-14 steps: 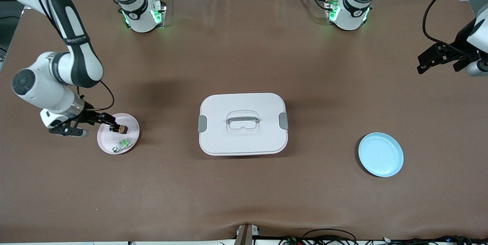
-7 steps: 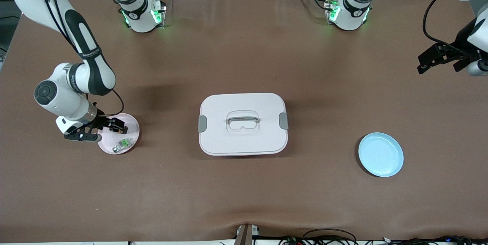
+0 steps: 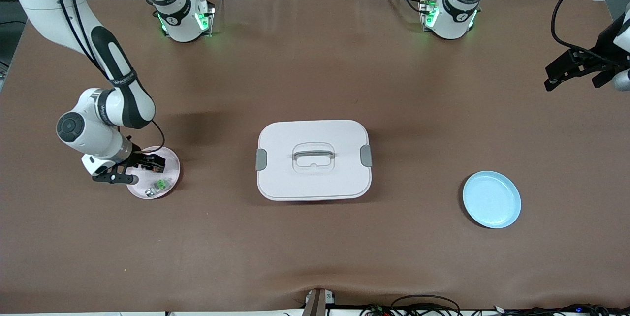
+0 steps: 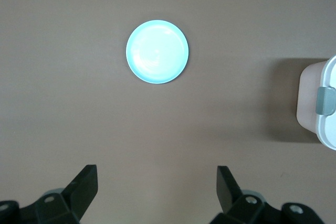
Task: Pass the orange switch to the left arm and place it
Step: 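Lower the right gripper over the white plate onto the black switch, then close the right gripper on the black-and-orange switch and lift it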
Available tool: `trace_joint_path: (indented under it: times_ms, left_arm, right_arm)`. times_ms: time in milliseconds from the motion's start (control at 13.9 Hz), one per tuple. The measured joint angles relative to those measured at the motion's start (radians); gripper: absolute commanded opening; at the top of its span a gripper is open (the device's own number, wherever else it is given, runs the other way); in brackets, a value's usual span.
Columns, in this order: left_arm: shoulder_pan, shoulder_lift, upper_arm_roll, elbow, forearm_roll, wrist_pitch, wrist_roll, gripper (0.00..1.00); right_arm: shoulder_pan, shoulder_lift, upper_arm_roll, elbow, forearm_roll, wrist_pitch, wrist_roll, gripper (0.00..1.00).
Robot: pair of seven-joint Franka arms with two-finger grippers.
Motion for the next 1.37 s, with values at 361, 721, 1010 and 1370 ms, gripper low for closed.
trace_joint_path:
  times_ms: [361,721,1010,1370]
  left_arm:
    - [-0.002,0.003,-0.008,-0.011,0.0,-0.016,-0.002,1.0]
    - [-0.003,0.003,-0.009,-0.02,0.0,-0.018,-0.003,1.0]
    - [-0.003,0.003,-0.009,-0.021,0.0,-0.016,-0.003,1.0]
    - [-0.002,0.005,-0.009,-0.021,0.0,-0.001,-0.004,1.0]
  right_arm:
    - [-0.002,0.016,0.0,0.007,0.0,0.005,0.0,0.93]
    - [-0.005,0.017,0.0,0.007,0.001,0.005,0.002,0.0]
    - [-0.006,0.017,0.0,0.015,0.004,-0.018,0.003,0.0]
    - [-0.01,-0.041,0.0,0.156,0.178,-0.388,0.009,0.0]
